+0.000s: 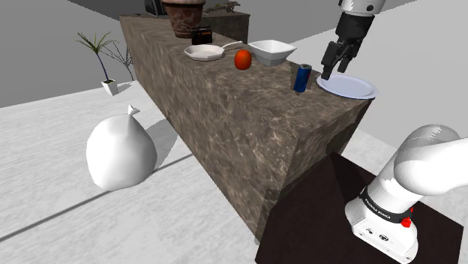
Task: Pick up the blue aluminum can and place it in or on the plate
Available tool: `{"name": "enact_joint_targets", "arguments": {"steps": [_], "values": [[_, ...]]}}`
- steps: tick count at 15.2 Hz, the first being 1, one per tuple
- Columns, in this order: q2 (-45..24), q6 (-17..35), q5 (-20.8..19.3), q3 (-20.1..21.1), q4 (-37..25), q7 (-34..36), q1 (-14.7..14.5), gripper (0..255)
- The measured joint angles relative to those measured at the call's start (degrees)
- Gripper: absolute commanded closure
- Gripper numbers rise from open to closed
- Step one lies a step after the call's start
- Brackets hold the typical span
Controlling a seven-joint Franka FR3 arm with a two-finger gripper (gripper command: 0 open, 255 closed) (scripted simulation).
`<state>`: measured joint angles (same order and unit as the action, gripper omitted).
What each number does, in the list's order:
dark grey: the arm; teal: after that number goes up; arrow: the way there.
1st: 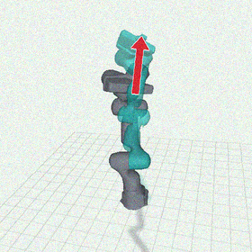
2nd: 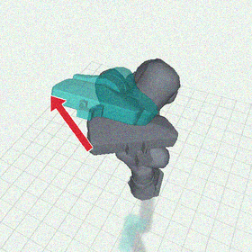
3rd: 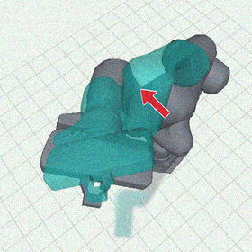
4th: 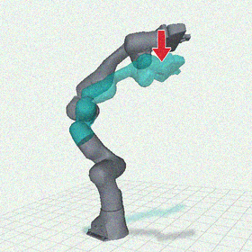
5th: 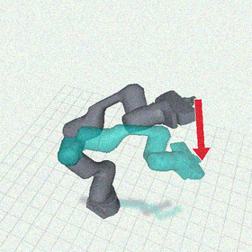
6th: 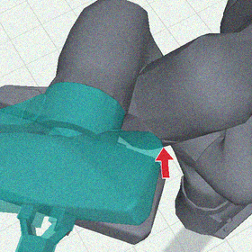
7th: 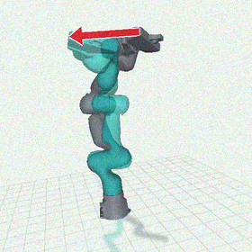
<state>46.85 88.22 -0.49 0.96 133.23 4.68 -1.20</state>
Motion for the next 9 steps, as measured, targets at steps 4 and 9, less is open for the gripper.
{"name": "enact_joint_targets", "arguments": {"steps": [4,9], "values": [[-3.24,2.40,-1.16,-1.65,-0.79,-1.11,0.93,0],[-11.32,7.46,-3.15,-5.25,-3.88,-3.42,2.83,0]]}}
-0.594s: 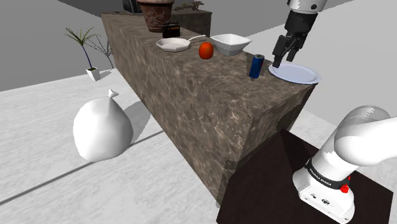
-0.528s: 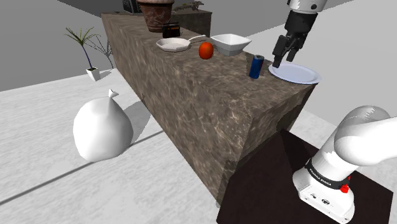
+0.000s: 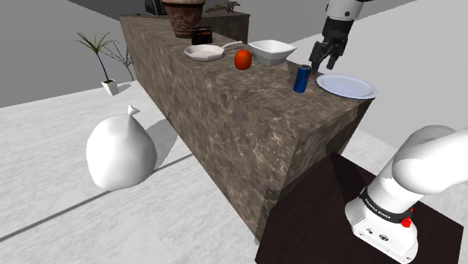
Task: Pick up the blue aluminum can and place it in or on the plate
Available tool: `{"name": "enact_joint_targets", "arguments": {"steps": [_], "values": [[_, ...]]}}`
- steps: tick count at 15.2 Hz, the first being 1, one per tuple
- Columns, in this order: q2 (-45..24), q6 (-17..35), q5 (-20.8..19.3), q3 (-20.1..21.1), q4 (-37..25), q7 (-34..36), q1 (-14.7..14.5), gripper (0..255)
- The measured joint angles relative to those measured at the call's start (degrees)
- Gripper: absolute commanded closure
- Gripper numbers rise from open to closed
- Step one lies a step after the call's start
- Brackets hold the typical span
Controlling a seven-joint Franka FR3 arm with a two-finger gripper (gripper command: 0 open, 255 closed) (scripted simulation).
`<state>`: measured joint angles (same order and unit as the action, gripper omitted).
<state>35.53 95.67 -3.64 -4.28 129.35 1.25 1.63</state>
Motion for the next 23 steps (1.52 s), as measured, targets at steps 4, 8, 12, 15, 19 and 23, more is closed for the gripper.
{"name": "enact_joint_targets", "arguments": {"steps": [4,8,12,15,19,23], "values": [[-7.42,3.62,-0.92,-2.81,-3.91,-1.79,1.24,0],[-14.55,6.77,-1.16,-5.67,-8.02,-3.86,2.44,0],[-21.90,8.70,-0.52,-8.07,-13.46,-5.67,3.42,0],[-24.89,10.27,-0.14,-9.07,-14.84,-6.57,3.92,0],[-25.65,13.12,-0.07,-9.35,-12.76,-6.78,4.06,0],[-25.91,14.99,-0.06,-9.44,-11.15,-6.80,4.10,0]]}}
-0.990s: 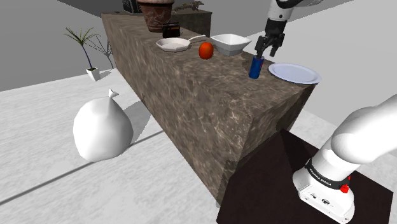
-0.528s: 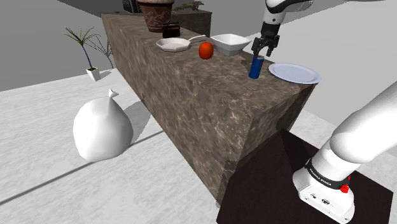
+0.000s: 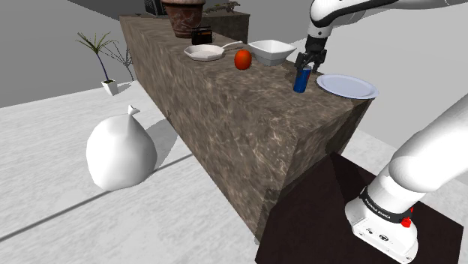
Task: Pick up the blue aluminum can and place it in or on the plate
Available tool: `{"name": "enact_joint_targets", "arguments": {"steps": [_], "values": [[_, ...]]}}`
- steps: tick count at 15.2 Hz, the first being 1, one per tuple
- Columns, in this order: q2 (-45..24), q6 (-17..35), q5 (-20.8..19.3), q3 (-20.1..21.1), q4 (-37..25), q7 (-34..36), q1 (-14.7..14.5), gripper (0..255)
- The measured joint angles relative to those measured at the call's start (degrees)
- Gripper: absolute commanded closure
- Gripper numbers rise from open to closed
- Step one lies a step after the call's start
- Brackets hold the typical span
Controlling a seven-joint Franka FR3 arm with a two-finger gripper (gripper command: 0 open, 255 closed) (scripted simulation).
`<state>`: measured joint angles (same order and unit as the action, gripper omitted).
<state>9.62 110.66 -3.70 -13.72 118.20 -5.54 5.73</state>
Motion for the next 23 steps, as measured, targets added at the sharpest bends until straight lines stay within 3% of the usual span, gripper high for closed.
{"name": "enact_joint_targets", "arguments": {"steps": [4,5,15,23], "values": [[-0.02,0.17,0.00,-0.03,0.13,-0.03,0.02,0],[-0.02,0.17,0.00,-0.03,0.13,-0.03,0.02,255],[0.02,0.15,0.01,-0.02,0.00,-0.04,0.02,255],[0.28,-5.14,0.06,0.11,-4.90,-0.16,-0.05,255]]}}
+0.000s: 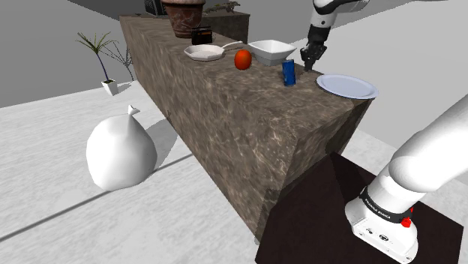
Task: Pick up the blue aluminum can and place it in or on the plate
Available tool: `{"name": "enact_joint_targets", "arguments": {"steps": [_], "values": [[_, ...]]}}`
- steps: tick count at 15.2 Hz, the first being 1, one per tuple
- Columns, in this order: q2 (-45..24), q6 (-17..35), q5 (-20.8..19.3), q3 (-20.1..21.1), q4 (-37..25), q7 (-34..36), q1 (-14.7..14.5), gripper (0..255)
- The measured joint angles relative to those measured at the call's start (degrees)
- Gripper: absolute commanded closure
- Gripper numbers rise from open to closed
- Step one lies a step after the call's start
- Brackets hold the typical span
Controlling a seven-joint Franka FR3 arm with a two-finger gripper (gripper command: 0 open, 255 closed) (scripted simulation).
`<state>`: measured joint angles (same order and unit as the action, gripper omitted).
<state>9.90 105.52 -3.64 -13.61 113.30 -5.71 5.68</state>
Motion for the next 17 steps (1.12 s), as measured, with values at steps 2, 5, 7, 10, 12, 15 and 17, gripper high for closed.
{"name": "enact_joint_targets", "arguments": {"steps": [2,5,7,10,12,15,17], "values": [[0.25,-1.42,-0.02,0.11,-1.18,0.09,-0.06,255],[0.10,-2.25,0.02,0.06,-2.17,-0.05,-0.03,0],[-2.77,-1.73,0.67,0.06,-4.20,-0.58,-0.32,0],[-9.37,-1.51,2.18,0.14,-9.62,-1.90,-0.76,0],[-12.90,-1.07,2.94,0.27,-12.08,-2.83,-0.87,0],[-20.47,-2.31,4.56,0.63,-19.94,-4.27,-0.82,0],[-25.43,-2.94,5.49,0.98,-24.94,-5.19,-0.60,0]]}}
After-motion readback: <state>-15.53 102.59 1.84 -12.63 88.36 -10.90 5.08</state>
